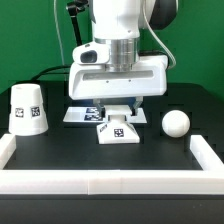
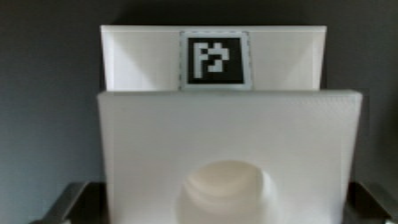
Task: Assemble lamp
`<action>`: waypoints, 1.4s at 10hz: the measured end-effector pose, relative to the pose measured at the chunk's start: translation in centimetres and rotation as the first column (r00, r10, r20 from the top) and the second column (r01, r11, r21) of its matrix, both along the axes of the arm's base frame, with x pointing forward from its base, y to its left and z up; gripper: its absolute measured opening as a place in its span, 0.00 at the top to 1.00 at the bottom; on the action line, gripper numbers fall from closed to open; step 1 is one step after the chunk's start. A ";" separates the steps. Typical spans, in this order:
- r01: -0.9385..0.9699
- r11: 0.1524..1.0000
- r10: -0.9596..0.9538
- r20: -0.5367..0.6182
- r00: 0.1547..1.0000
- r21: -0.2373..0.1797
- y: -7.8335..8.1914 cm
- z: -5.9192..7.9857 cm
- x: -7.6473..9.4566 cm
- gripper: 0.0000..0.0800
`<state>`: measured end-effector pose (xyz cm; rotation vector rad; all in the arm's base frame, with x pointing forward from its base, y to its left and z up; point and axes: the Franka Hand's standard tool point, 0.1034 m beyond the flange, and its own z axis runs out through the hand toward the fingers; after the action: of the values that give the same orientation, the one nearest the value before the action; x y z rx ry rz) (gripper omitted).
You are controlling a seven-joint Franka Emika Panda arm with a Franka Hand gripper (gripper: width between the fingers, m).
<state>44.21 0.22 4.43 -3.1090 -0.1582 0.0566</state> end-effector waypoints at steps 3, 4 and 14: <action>0.000 1.000 0.000 0.000 1.000 0.000 0.0 0.0 0.0 0.33; 0.000 1.000 0.000 0.000 1.000 0.000 0.0 0.0 0.0 0.33; 0.026 0.999 -0.029 0.134 0.991 0.024 6.5 0.1 12.2 0.33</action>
Offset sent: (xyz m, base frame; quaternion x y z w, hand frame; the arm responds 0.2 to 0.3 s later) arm 0.0000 0.0000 0.0000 0.0000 0.0000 0.0000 1.0000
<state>56.36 6.75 4.56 -3.0916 -0.1187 -0.1541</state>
